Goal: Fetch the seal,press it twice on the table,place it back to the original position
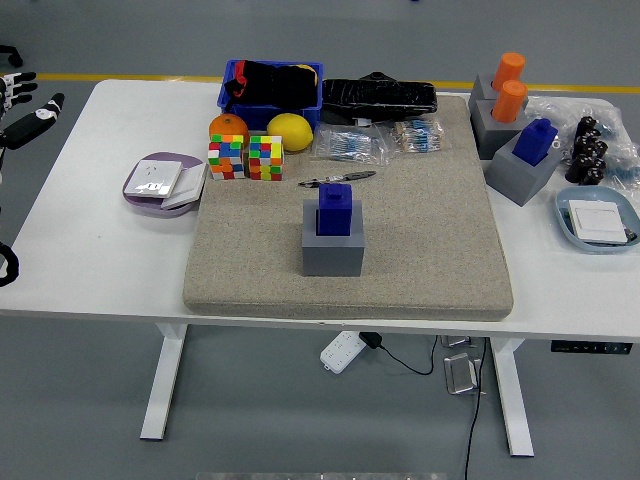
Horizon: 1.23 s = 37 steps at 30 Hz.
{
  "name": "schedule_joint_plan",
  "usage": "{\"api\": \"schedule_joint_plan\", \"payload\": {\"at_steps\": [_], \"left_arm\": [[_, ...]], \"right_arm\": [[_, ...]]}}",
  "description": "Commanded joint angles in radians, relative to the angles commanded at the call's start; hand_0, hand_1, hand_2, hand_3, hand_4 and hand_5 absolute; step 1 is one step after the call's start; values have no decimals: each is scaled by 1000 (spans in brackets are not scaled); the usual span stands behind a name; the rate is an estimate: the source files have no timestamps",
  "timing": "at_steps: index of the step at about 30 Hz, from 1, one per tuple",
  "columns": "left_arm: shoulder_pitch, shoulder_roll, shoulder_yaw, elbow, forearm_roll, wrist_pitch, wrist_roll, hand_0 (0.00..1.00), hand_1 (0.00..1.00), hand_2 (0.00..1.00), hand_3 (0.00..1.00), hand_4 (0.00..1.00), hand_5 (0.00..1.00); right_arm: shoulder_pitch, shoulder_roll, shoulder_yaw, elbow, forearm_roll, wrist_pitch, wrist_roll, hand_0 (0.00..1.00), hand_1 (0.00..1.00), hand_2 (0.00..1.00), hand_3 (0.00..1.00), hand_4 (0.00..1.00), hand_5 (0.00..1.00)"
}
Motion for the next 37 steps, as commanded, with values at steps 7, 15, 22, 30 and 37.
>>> {"api": "schedule_joint_plan", "payload": {"at_steps": [7,15,22,30,37], "left_arm": [[-3,-5,2,-3,1,-1,1,936,829,822,822,737,383],[-6,-15,0,-5,4,-1,2,936,827,821,819,737,384],[-10,-11,-1,-7,5,0,1,936,827,821,819,737,383],[-9,-10,-1,-8,5,-1,1,937,825,820,819,737,384],[-3,-8,3,-6,3,-2,1,937,825,820,819,737,384]], "right_arm": [[0,0,10,-1,-6,-1,-1,794,703,682,643,768,527],[0,2,10,-3,-5,5,-4,794,704,683,645,769,531],[-1,2,20,-5,-12,6,-5,794,705,684,643,768,530],[-2,0,22,-4,-16,5,-4,794,706,685,645,769,532],[-3,-4,18,-2,-12,8,-4,794,706,685,645,769,532]]}}
